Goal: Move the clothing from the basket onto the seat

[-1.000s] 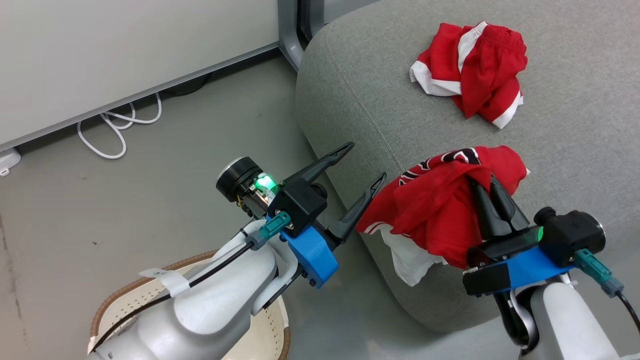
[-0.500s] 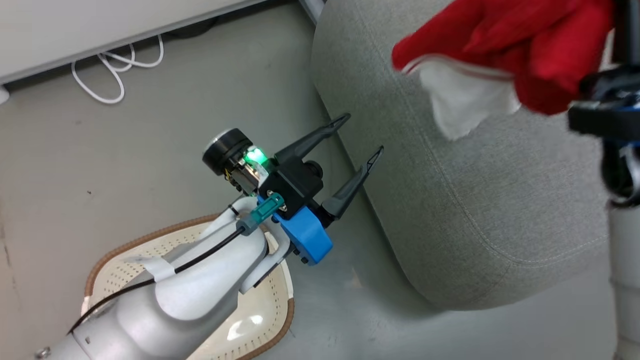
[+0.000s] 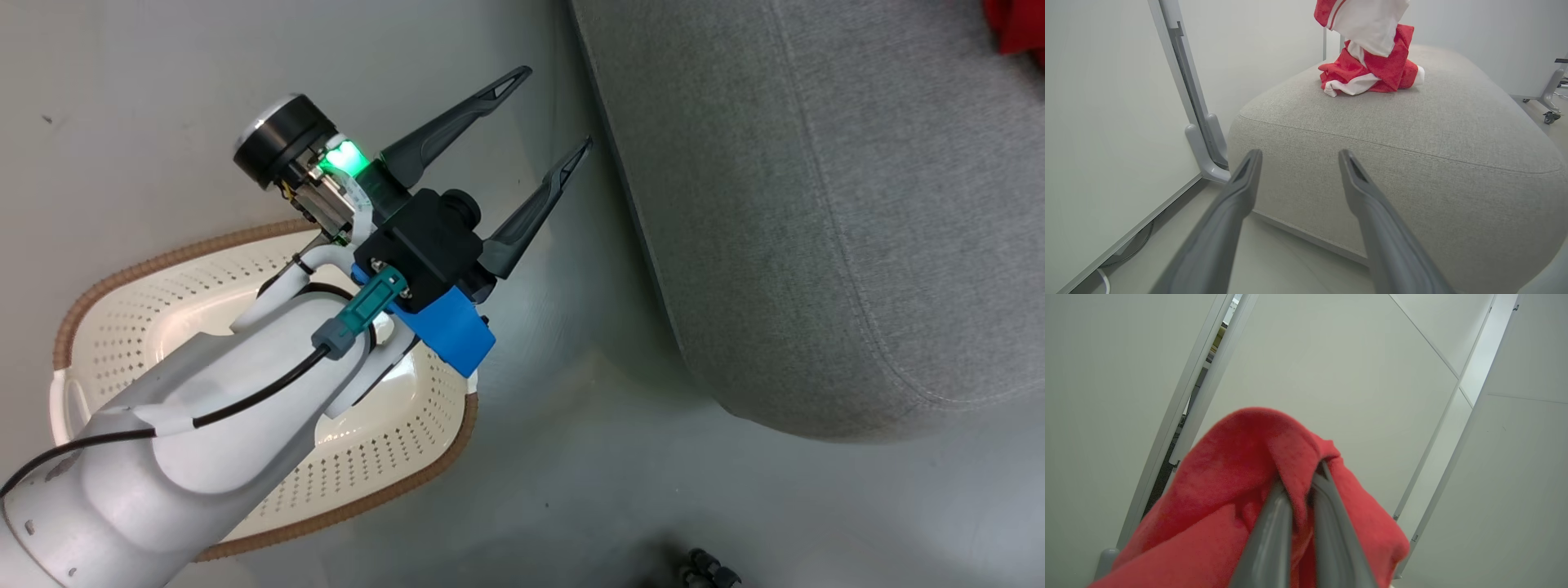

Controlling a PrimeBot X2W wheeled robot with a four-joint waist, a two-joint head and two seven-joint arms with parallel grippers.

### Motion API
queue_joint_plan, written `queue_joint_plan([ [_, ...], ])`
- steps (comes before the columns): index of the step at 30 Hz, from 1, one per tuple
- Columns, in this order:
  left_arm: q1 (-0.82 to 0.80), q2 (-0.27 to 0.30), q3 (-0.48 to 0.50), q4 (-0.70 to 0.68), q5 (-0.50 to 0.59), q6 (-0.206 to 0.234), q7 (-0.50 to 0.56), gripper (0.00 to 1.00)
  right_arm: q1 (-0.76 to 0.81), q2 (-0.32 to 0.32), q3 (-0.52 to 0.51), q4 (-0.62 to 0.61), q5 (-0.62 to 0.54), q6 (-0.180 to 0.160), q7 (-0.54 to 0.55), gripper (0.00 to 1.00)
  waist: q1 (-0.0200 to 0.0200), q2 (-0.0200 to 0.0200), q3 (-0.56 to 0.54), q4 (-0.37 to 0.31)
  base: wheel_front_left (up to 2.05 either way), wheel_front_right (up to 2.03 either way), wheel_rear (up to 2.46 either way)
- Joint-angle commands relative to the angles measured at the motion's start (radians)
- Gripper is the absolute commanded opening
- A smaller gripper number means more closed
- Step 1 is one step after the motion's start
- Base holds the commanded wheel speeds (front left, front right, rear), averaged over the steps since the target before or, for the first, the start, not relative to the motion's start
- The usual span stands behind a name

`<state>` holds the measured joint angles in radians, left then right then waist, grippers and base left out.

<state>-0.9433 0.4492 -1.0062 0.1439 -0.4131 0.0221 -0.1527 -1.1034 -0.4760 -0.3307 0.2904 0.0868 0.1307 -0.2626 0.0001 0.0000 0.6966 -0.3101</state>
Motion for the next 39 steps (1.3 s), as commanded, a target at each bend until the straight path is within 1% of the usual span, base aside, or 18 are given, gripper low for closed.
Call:
queue_joint_plan([
  [1,-0.020,0.011,0.006,-0.020,0.008,0.005,0.006,1.00,-0.027,-0.030,-0.022,0.052,-0.014,0.000,-0.003,0.00,-0.0001,0.0000,0.087,0.006,0.00,0.00,0.00],
  [3,-0.029,0.020,0.006,-0.037,0.011,0.008,0.013,1.00,-0.042,-0.040,-0.047,0.112,-0.025,0.000,-0.003,0.00,-0.0001,0.0000,0.110,0.010,0.00,0.00,0.00],
  [5,-0.031,0.026,0.007,-0.049,0.013,0.011,0.016,1.00,-0.041,-0.030,-0.059,0.174,-0.046,0.000,-0.003,0.00,-0.0001,0.0000,0.128,0.014,0.00,0.00,0.00],
  [10,-0.025,0.030,0.002,-0.066,0.016,0.017,0.016,1.00,-0.023,0.058,-0.084,0.273,-0.112,0.000,-0.003,0.00,-0.0001,0.0000,0.147,0.019,0.00,0.00,0.00],
  [15,-0.031,0.022,-0.001,-0.066,0.015,0.019,0.007,1.00,0.014,0.182,-0.161,0.308,-0.185,0.000,-0.003,0.00,-0.0001,0.0000,0.144,0.032,0.00,0.00,0.00],
  [18,-0.032,0.024,0.000,-0.063,0.014,0.021,0.002,1.00,0.040,0.244,-0.197,0.299,-0.226,0.000,-0.003,0.00,-0.0001,0.0000,0.138,0.036,0.00,0.00,0.00],
  [19,-0.032,0.024,0.000,-0.063,0.014,0.021,0.002,1.00,0.040,0.244,-0.197,0.299,-0.226,0.000,-0.003,0.00,-0.0001,0.0000,0.138,0.036,0.00,0.00,0.00],
  [22,-0.026,0.025,-0.001,-0.056,0.009,0.022,-0.003,1.00,0.079,0.292,-0.222,0.270,-0.255,0.000,-0.003,0.00,-0.0001,0.0000,0.125,0.038,0.00,0.00,0.00],
  [23,-0.023,0.023,-0.002,-0.053,0.007,0.023,-0.007,1.00,0.093,0.303,-0.227,0.259,-0.261,0.000,-0.003,0.04,-0.0001,0.0000,0.120,0.039,0.00,0.00,0.00],
  [24,-0.019,0.021,-0.003,-0.050,0.004,0.025,-0.010,1.00,0.106,0.311,-0.232,0.248,-0.266,0.000,-0.003,0.45,-0.0001,0.0000,0.112,0.041,0.00,0.00,0.00],
  [25,-0.014,0.017,-0.004,-0.046,0.003,0.026,-0.016,1.00,0.121,0.319,-0.238,0.237,-0.263,0.000,-0.003,1.00,-0.0001,0.0000,0.103,0.043,0.00,0.00,0.00],
  [27,-0.004,0.006,-0.006,-0.036,-0.002,0.029,-0.030,1.00,0.158,0.323,-0.256,0.198,-0.240,0.000,-0.003,1.00,-0.0001,0.0000,0.079,0.050,0.00,0.00,0.00],
  [28,0.000,-0.003,-0.007,-0.029,-0.007,0.029,-0.039,1.00,0.188,0.314,-0.255,0.179,-0.226,0.000,-0.003,1.00,-0.0001,0.0000,0.063,0.056,0.00,0.00,0.00],
  [32,0.027,-0.028,0.002,0.008,-0.024,0.037,-0.074,1.00,0.319,0.299,-0.230,0.110,-0.175,0.000,-0.003,1.00,-0.0001,0.0000,-0.008,0.076,0.00,0.00,0.00],
  [36,0.068,-0.053,0.021,0.044,-0.048,0.045,-0.100,1.00,0.451,0.279,-0.178,0.047,-0.117,0.000,-0.003,1.00,-0.0001,0.0000,-0.097,0.093,0.00,0.00,0.00],
  [39,0.119,-0.067,0.064,0.072,-0.078,0.059,-0.110,1.00,0.537,0.289,-0.118,-0.016,-0.073,0.000,-0.003,1.00,-0.0001,0.0000,-0.175,0.106,0.00,0.00,0.00],
])
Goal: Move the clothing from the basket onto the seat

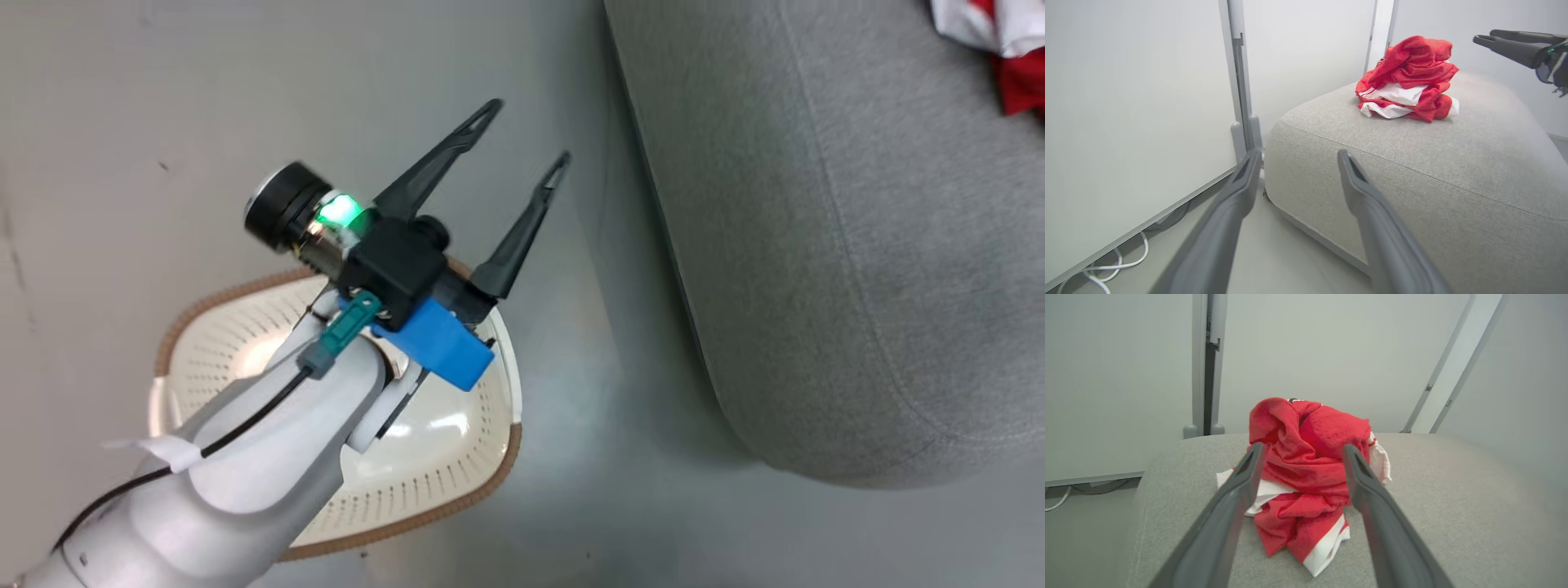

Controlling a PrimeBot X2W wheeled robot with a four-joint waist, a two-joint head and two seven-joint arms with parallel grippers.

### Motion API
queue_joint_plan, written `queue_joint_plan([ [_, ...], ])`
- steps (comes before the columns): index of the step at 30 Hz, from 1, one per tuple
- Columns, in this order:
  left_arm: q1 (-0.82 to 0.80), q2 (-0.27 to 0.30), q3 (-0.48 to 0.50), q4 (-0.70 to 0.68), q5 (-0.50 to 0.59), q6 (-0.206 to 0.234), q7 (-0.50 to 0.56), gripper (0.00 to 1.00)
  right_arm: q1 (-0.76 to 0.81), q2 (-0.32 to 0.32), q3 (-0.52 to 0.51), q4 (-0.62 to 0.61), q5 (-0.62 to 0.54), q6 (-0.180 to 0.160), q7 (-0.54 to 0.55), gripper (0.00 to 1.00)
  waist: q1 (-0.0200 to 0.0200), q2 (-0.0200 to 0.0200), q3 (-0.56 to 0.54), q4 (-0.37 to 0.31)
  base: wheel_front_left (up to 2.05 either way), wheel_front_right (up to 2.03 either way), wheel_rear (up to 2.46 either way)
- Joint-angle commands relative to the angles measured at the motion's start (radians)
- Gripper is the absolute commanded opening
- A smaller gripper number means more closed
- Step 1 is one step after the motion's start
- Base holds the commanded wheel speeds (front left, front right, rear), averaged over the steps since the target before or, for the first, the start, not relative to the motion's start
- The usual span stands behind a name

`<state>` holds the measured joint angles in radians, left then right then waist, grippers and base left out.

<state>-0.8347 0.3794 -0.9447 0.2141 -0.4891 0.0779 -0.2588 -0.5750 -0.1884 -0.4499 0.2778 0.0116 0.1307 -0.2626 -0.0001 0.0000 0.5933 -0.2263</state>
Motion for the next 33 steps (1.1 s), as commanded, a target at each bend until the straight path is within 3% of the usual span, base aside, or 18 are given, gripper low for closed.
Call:
queue_joint_plan([
  [1,0.030,-0.004,0.025,0.007,-0.011,0.008,-0.007,1.00,0.039,0.001,0.027,-0.023,0.009,0.000,-0.003,1.00,0.0001,0.0000,-0.100,0.029,0.00,0.00,0.00],
  [7,0.167,-0.032,0.197,-0.015,0.005,0.022,-0.007,1.00,0.163,0.007,0.142,-0.107,0.078,0.000,-0.003,1.00,0.0001,0.0000,-0.230,0.088,0.00,0.00,0.00],
  [14,0.362,-0.081,0.444,-0.033,0.052,0.007,-0.007,1.00,0.309,0.046,0.233,-0.171,0.111,0.000,-0.003,1.00,0.0001,0.0000,-0.357,0.161,0.00,0.00,0.00],
  [23,0.568,-0.186,0.699,-0.014,0.145,-0.067,-0.007,1.00,0.461,0.102,0.293,-0.225,0.110,0.000,-0.003,1.00,0.0001,0.0000,-0.476,0.214,0.00,0.00,0.00],
  [33,0.695,-0.267,0.842,0.000,0.272,-0.140,-0.007,1.00,0.539,0.132,0.346,-0.175,0.101,0.000,-0.003,1.00,0.0001,0.0000,-0.543,0.247,0.00,0.00,0.00],
])
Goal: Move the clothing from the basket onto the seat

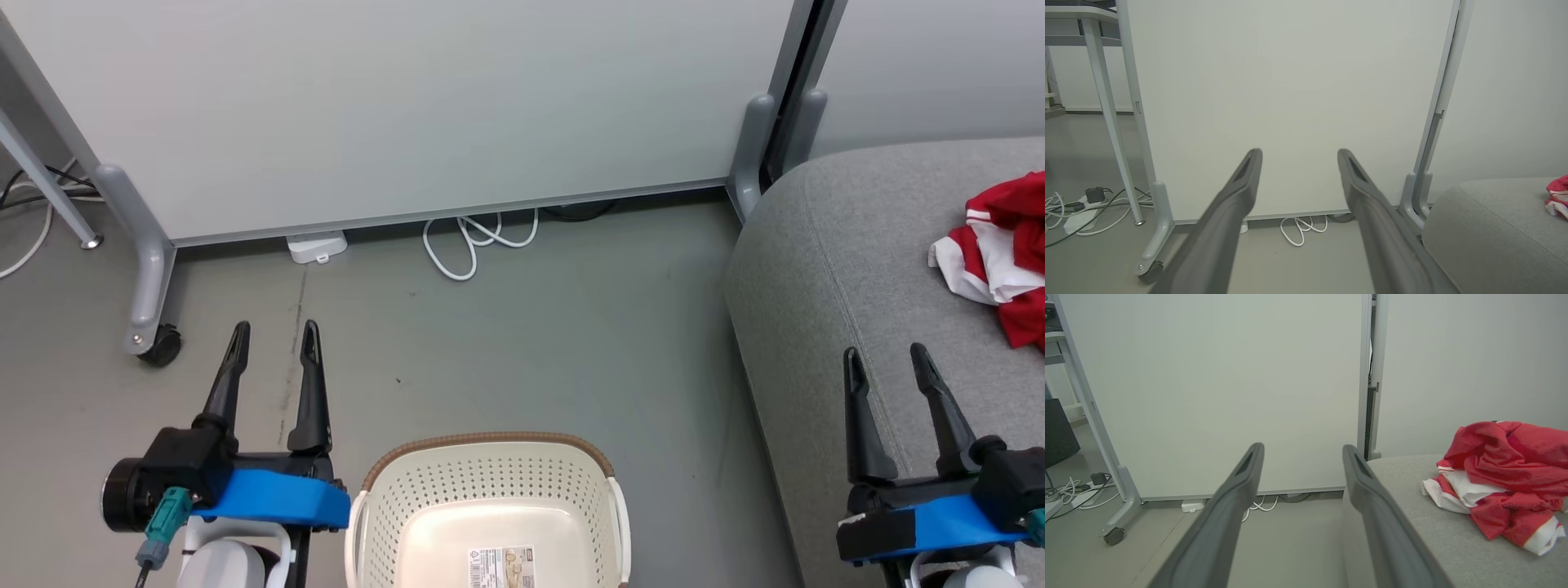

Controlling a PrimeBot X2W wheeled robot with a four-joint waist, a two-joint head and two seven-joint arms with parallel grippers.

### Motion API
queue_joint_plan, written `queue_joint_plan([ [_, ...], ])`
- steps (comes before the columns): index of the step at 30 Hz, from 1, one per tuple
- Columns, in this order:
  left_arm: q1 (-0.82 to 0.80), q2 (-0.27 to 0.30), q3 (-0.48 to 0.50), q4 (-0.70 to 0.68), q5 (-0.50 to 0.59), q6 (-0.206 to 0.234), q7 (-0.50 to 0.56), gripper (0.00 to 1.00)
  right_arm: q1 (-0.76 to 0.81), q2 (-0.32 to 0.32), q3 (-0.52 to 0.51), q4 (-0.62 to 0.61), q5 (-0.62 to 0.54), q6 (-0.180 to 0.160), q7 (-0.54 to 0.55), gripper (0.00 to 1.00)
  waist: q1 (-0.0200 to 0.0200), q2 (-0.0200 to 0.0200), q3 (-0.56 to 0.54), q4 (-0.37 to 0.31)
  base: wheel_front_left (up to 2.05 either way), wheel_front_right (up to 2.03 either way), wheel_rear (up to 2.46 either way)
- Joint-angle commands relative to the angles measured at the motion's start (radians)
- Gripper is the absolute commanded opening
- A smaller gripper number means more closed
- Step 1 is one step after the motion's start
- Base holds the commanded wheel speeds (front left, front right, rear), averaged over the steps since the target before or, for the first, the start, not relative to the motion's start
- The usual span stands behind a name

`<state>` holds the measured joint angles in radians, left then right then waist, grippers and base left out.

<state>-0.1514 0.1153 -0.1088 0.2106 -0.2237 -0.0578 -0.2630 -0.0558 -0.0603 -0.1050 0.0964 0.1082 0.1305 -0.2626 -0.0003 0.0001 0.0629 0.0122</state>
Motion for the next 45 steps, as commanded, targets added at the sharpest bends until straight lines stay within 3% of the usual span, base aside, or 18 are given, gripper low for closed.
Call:
queue_joint_plan([
  [1,0.023,-0.009,0.014,0.005,0.017,-0.011,-0.002,1.00,0.027,0.004,0.005,0.011,0.005,0.001,-0.003,1.00,0.0003,-0.0001,-0.020,0.011,0.00,0.00,0.00],
  [12,0.090,-0.047,0.081,0.014,0.076,-0.046,-0.002,1.00,0.057,0.011,0.034,0.050,0.015,0.001,-0.003,1.00,0.0003,-0.0001,-0.057,0.025,0.00,0.00,0.00],
  [27,0.088,-0.063,0.094,0.032,0.094,-0.066,-0.002,1.00,0.042,0.011,0.049,0.065,0.030,0.001,-0.003,1.00,0.0003,-0.0001,-0.052,0.034,0.00,0.00,0.00],
  [28,0.088,-0.061,0.093,0.032,0.091,-0.064,0.000,0.00,0.041,0.008,0.050,0.065,0.027,0.000,0.000,0.00,0.0003,-0.0001,-0.051,0.033,0.00,0.00,0.00],
  [34,0.118,-0.065,0.093,0.079,0.090,-0.064,0.007,0.00,0.052,0.010,0.050,0.111,0.028,0.000,0.006,0.00,0.0003,-0.0001,-0.051,0.033,0.00,0.00,0.00],
  [45,0.106,-0.065,0.115,0.078,-0.124,-0.065,0.064,0.00,0.035,0.010,0.040,0.121,0.242,0.000,0.061,0.00,0.0004,-0.0001,-0.052,0.029,0.00,0.00,0.00],
])
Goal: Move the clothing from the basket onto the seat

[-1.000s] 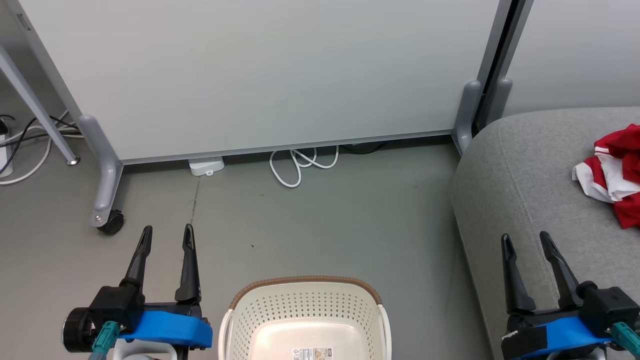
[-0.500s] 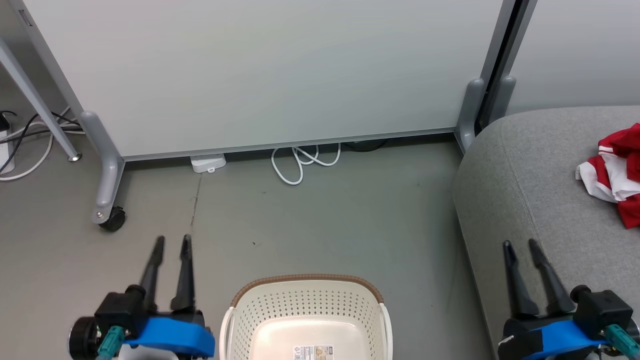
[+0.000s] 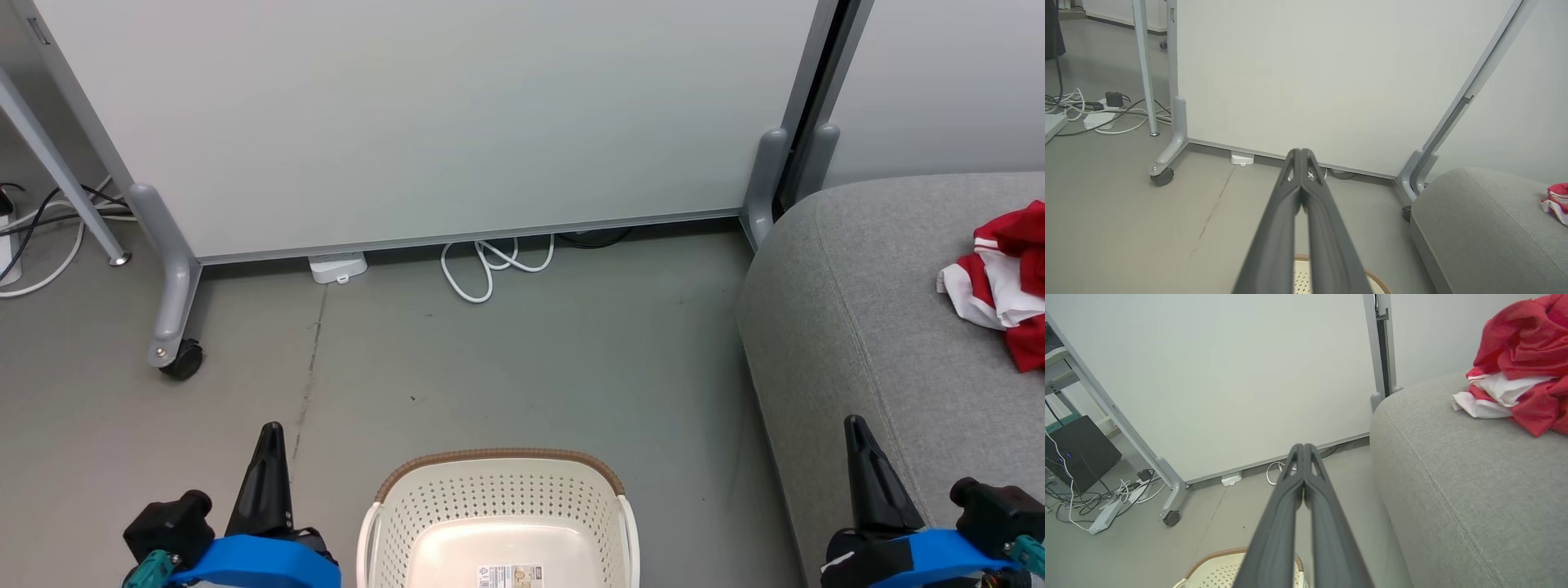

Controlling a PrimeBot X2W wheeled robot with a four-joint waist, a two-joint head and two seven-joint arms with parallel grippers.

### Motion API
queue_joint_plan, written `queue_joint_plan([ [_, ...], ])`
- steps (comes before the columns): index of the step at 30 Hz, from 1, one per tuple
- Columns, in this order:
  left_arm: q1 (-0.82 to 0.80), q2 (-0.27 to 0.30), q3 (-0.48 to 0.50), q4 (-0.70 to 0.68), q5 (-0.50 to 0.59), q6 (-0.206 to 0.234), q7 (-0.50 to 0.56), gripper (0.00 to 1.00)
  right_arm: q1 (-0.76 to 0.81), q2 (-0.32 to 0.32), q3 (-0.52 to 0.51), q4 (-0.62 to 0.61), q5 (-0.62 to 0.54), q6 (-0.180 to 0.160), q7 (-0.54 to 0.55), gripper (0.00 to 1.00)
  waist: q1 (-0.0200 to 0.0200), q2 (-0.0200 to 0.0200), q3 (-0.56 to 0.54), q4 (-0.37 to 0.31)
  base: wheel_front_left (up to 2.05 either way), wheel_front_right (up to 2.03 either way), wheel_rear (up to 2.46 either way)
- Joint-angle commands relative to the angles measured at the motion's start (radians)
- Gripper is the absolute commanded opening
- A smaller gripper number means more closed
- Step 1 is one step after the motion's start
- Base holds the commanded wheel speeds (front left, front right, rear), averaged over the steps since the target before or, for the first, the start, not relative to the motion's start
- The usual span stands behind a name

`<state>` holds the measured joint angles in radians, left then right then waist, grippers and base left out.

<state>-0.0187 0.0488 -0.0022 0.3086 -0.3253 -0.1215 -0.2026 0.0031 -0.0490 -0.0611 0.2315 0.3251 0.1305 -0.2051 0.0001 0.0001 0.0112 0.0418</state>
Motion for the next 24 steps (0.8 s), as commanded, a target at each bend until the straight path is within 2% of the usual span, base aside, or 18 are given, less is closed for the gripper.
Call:
queue_joint_plan([
  [1,-0.028,0.001,0.010,-0.021,-0.040,-0.002,0.007,0.00,-0.026,-0.001,-0.004,-0.014,0.043,0.000,0.008,0.00,0.0000,-0.0001,0.000,0.000,0.00,0.00,0.00],
  [24,-0.049,0.002,0.041,-0.037,-0.417,-0.004,0.099,0.00,-0.055,-0.002,-0.019,-0.008,0.418,0.000,0.102,0.00,0.0000,-0.0001,-0.002,-0.009,0.00,0.00,0.00],
])
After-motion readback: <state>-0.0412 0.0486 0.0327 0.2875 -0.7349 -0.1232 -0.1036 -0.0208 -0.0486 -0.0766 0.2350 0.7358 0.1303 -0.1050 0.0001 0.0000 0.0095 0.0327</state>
